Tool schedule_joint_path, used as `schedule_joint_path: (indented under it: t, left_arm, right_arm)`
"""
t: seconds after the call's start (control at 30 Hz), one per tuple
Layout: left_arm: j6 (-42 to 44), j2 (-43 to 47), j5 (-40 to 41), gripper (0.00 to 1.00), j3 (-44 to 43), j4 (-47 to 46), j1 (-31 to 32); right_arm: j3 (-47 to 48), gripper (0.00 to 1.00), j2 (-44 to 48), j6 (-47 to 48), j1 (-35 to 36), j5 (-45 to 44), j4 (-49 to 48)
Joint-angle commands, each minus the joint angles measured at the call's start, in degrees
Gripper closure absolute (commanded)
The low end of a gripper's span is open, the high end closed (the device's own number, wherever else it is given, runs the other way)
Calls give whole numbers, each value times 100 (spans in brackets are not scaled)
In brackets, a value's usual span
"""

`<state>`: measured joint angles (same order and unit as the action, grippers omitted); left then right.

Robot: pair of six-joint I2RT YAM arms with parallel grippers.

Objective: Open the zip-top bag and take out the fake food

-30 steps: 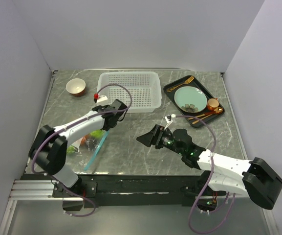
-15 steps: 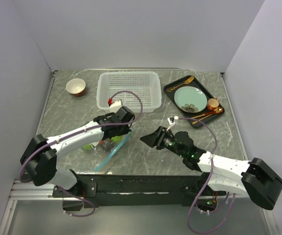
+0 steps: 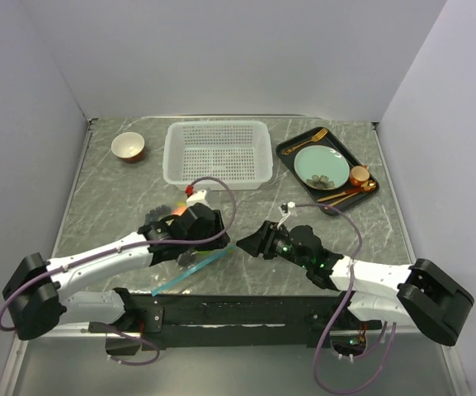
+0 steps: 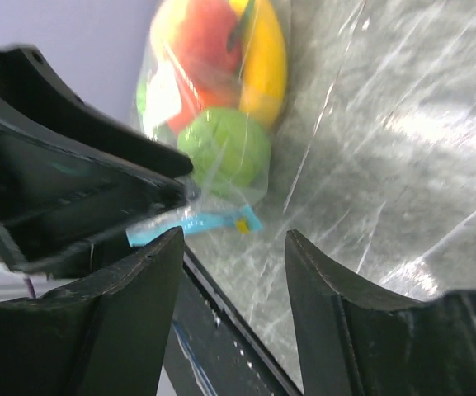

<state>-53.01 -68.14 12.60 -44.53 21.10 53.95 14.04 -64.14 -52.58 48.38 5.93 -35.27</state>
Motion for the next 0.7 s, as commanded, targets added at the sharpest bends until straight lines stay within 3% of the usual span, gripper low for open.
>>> schedule_joint_path:
  t: [0.0, 0.33, 0.5, 0.67]
  left_arm:
    - [-401, 643, -4, 38, 181, -125, 71]
    - [-2221, 1839, -74, 53, 1683, -422, 738]
    - [-2941, 1918, 190, 54, 2071, -809, 1275]
    - [-3250, 1804, 348, 54, 2238, -1152, 1548]
  right_arm:
    - [-77, 40, -212, 116, 251, 92, -419]
    - [221, 46, -845, 125, 286, -22, -718]
    - [336, 53, -1205, 28, 295, 75, -920]
    - [459, 53, -1329, 2, 295, 22, -973]
